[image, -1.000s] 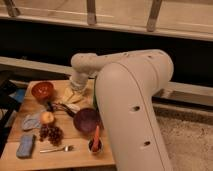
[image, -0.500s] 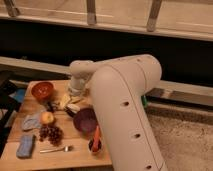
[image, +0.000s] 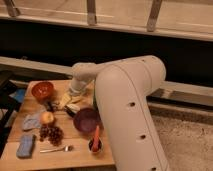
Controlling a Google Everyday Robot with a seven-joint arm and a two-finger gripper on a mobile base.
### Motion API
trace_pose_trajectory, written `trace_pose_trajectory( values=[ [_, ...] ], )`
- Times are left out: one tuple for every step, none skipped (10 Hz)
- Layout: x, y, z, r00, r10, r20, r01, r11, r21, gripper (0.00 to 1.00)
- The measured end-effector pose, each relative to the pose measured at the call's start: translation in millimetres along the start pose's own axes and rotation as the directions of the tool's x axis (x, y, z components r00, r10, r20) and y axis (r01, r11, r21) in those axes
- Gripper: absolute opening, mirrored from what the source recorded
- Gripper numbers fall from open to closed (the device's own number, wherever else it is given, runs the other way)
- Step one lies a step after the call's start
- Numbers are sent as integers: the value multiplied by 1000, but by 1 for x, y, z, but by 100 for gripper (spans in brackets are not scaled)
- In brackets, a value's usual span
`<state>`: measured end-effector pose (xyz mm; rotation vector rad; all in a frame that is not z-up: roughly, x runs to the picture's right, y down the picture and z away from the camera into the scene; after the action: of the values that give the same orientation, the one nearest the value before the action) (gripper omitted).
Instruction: Place banana in table surface
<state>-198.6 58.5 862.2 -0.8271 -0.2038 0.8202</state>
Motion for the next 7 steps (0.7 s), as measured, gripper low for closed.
trace_pose_trajectory(
  values=[
    [1, -2, 0, 1000, -2, -2, 2, 1000, 5, 80],
    [-2, -5, 1, 1000, -11, -7, 11, 1000, 22, 80],
    [-7, -5, 7, 1000, -20, -12, 20, 999, 37, 80],
    [-9, -10, 9, 1000, -24, -18, 25, 998, 50, 80],
    [-9, -17, 10, 999, -24, -26, 26, 998, 62, 80],
    [-9, -21, 12, 999, -20, -31, 22, 997, 69, 80],
    [-8, -23, 15, 999, -16, -35, 19, 997, 71, 80]
  ],
)
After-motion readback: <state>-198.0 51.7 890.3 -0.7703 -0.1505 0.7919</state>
